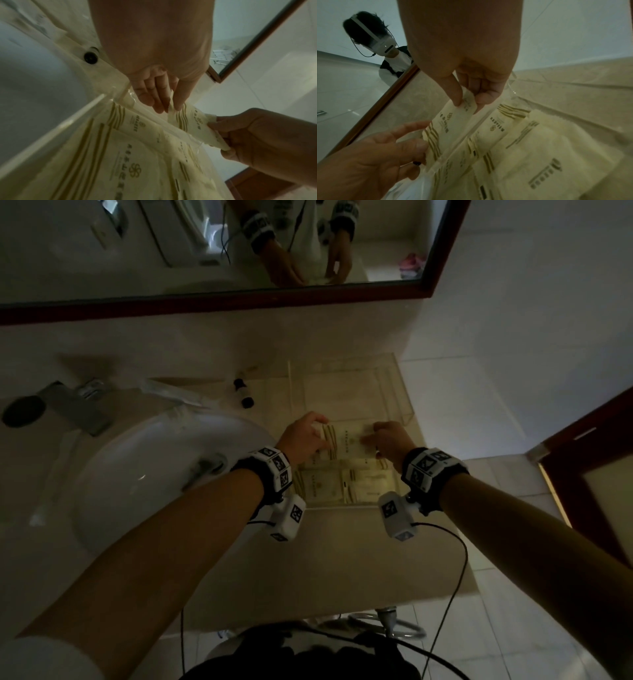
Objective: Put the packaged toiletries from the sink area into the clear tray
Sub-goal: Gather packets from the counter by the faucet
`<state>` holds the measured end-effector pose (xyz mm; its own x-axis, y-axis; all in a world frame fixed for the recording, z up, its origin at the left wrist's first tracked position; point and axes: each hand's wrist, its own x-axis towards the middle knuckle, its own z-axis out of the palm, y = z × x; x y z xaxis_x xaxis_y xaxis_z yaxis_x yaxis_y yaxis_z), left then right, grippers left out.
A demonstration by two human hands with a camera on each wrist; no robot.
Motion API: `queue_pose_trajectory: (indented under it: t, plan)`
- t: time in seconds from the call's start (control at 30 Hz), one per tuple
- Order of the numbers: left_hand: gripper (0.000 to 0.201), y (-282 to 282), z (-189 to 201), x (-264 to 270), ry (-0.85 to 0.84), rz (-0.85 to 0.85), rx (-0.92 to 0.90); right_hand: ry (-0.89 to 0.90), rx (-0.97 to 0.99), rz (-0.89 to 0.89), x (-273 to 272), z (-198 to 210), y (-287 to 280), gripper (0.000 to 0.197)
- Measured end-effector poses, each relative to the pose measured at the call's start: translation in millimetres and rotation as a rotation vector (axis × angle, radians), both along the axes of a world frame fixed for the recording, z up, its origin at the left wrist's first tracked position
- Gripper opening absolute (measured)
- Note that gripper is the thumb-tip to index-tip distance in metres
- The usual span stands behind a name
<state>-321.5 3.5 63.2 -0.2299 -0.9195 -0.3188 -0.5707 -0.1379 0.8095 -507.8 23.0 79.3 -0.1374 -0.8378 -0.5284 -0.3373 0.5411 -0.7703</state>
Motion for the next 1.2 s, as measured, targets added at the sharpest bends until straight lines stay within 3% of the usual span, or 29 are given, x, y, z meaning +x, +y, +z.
queue_pose_trajectory:
  t: [0.1,0.2,0.33,0.53,0.83,1.07,1.2]
  plan:
    - [0.039,0,-4,-7,-0.057,-0.064,-0.005,0.057,0.023,-0.011,-10,-6,-2,0.012]
    - [0.031,1,-6,-11,-0.173,-0.141,-0.05,0.104,0.034,-0.025,-17,-13,-4,0.023]
    - [0.028,5,-15,-12,-0.32,-0.327,-0.103,0.169,0.063,0.04,-17,-18,-5,0.002]
    - [0.044,8,-29,-12,-0.578,-0.541,-0.18,0.264,0.101,0.069,-10,-20,-4,0.028]
    - [0.049,11,-35,-15,-0.575,-0.533,-0.165,0.452,0.131,0.187,-10,-13,-1,0.023]
    - [0.053,16,-32,-18,-0.539,-0.481,-0.15,0.551,0.073,0.215,-18,-10,4,0.044]
    - [0.058,17,-34,-20,-0.569,-0.481,-0.157,0.557,0.088,0.381,-14,-12,6,0.053]
